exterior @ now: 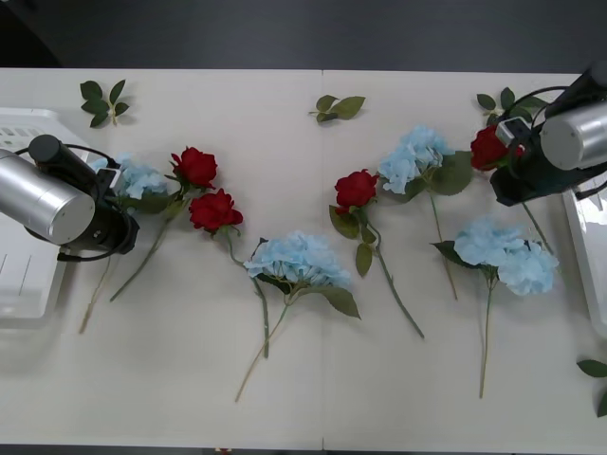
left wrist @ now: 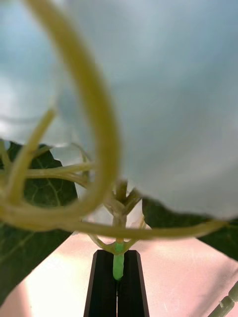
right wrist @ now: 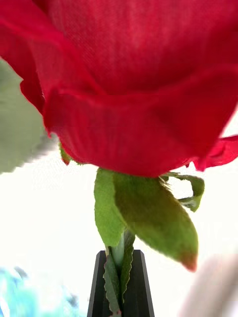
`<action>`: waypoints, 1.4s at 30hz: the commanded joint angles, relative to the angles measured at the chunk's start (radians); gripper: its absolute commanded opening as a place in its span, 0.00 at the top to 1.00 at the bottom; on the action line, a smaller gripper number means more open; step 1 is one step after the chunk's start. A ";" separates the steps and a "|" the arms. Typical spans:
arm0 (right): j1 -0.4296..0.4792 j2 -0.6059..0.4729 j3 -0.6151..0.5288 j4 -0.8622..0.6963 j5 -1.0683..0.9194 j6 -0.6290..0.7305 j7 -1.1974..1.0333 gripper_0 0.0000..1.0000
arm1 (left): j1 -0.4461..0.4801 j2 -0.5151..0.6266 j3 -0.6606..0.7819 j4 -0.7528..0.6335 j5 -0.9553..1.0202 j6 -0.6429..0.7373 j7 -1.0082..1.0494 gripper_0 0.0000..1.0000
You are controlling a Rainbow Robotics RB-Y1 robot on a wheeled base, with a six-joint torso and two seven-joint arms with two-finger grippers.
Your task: Put the red flowers into the right box and the blue flowers into the left box
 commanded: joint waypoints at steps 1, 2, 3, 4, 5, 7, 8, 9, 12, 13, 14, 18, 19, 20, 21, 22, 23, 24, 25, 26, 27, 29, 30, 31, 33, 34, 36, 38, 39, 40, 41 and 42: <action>-0.055 -0.090 -0.085 -0.005 -0.048 0.064 0.141 1.00 | -0.016 0.026 0.005 -0.021 0.006 0.003 0.016 1.00; -0.055 -0.106 -0.102 -0.005 -0.064 0.084 0.154 1.00 | -0.016 0.031 0.005 -0.030 0.006 0.003 0.016 1.00; -0.057 -0.123 -0.125 -0.005 -0.083 0.110 0.166 1.00 | -0.016 0.034 0.005 -0.041 0.008 0.002 0.016 1.00; -0.055 -0.132 -0.137 -0.005 -0.091 0.122 0.166 1.00 | -0.016 0.037 0.005 -0.047 0.009 0.002 0.016 1.00; -0.057 -0.152 -0.160 -0.005 -0.106 0.151 0.166 1.00 | -0.014 0.042 0.005 -0.059 0.014 0.003 0.016 1.00; -0.055 -0.185 -0.194 -0.003 -0.121 0.194 0.166 1.00 | -0.014 0.052 0.005 -0.088 0.025 0.003 0.014 1.00; -0.055 -0.198 -0.206 -0.003 -0.123 0.211 0.166 1.00 | -0.014 0.057 0.005 -0.102 0.034 0.003 0.011 1.00; -0.054 -0.212 -0.219 0.000 -0.126 0.225 0.166 1.00 | -0.014 0.065 0.005 -0.117 0.045 0.003 0.008 1.00; -0.054 -0.248 -0.240 0.033 -0.146 0.254 0.167 1.00 | -0.013 0.091 0.005 -0.183 0.078 0.003 0.002 1.00; -0.054 -0.264 -0.243 0.056 -0.163 0.263 0.169 1.00 | -0.011 0.100 0.011 -0.211 0.080 0.003 0.002 1.00; -0.054 -0.276 -0.243 0.079 -0.178 0.266 0.169 1.00 | -0.008 0.106 0.019 -0.232 0.080 0.005 0.000 1.00; -0.051 -0.316 -0.243 0.191 -0.235 0.265 0.184 1.00 | 0.020 0.118 0.091 -0.332 0.046 0.039 -0.010 1.00; -0.051 -0.319 -0.243 0.207 -0.236 0.263 0.187 1.00 | 0.023 0.120 0.105 -0.344 0.035 0.056 -0.012 1.00; -0.046 -0.325 -0.243 0.240 -0.233 0.254 0.195 1.00 | 0.030 0.118 0.140 -0.387 0.009 0.100 -0.018 1.00; -0.044 -0.328 -0.243 0.250 -0.232 0.248 0.200 1.00 | 0.032 0.120 0.155 -0.404 -0.005 0.121 -0.021 1.00; -0.034 -0.328 -0.243 0.265 -0.227 0.226 0.206 1.00 | 0.035 0.120 0.186 -0.439 -0.023 0.163 -0.027 1.00; -0.023 -0.328 -0.243 0.273 -0.225 0.203 0.210 1.00 | 0.035 0.120 0.212 -0.468 -0.037 0.198 -0.032 1.00; -0.017 -0.328 -0.243 0.274 -0.222 0.191 0.213 1.00 | 0.035 0.123 0.226 -0.484 -0.041 0.215 -0.035 1.00; -0.005 -0.328 -0.243 0.274 -0.219 0.168 0.215 1.00 | 0.033 0.128 0.246 -0.507 -0.046 0.237 -0.038 1.00; 0.012 -0.327 -0.243 0.276 -0.215 0.133 0.218 1.00 | 0.033 0.135 0.270 -0.531 -0.054 0.260 -0.044 1.00; 0.028 -0.327 -0.243 0.276 -0.209 0.097 0.221 1.00 | 0.033 0.147 0.289 -0.550 -0.060 0.276 -0.049 1.00; 0.054 -0.325 -0.243 0.276 -0.198 0.038 0.223 1.00 | 0.033 0.174 0.313 -0.568 -0.066 0.286 -0.082 1.00; 0.068 -0.324 -0.242 0.276 -0.195 0.015 0.223 1.00 | 0.033 0.187 0.324 -0.568 -0.064 0.283 -0.095 1.00; 0.081 -0.320 -0.243 0.276 -0.189 -0.016 0.223 1.00 | 0.033 0.206 0.336 -0.567 -0.064 0.270 -0.115 1.00; 0.106 -0.311 -0.243 0.277 -0.181 -0.067 0.223 1.00 | 0.040 0.230 0.353 -0.564 -0.072 0.258 -0.138 1.00; 0.117 -0.305 -0.242 0.279 -0.175 -0.100 0.223 1.00 | 0.046 0.249 0.365 -0.556 -0.075 0.253 -0.145 1.00; 0.144 -0.297 -0.243 0.283 -0.163 -0.157 0.223 1.00 | 0.060 0.276 0.390 -0.531 -0.083 0.240 -0.153 1.00; 0.161 -0.284 -0.242 0.296 -0.150 -0.212 0.223 1.00 | 0.069 0.304 0.402 -0.492 -0.103 0.218 -0.162 1.00; 0.163 -0.281 -0.242 0.300 -0.147 -0.222 0.221 1.00 | 0.070 0.312 0.405 -0.479 -0.109 0.212 -0.164 1.00; 0.164 -0.268 -0.243 0.309 -0.123 -0.238 0.217 1.00 | 0.078 0.327 0.408 -0.450 -0.121 0.197 -0.167 1.00; 0.164 -0.256 -0.243 0.317 -0.084 -0.254 0.215 1.00 | 0.084 0.336 0.410 -0.413 -0.123 0.180 -0.168 1.00; 0.164 -0.253 -0.243 0.320 -0.066 -0.263 0.213 1.00 | 0.084 0.339 0.410 -0.395 -0.123 0.171 -0.168 1.00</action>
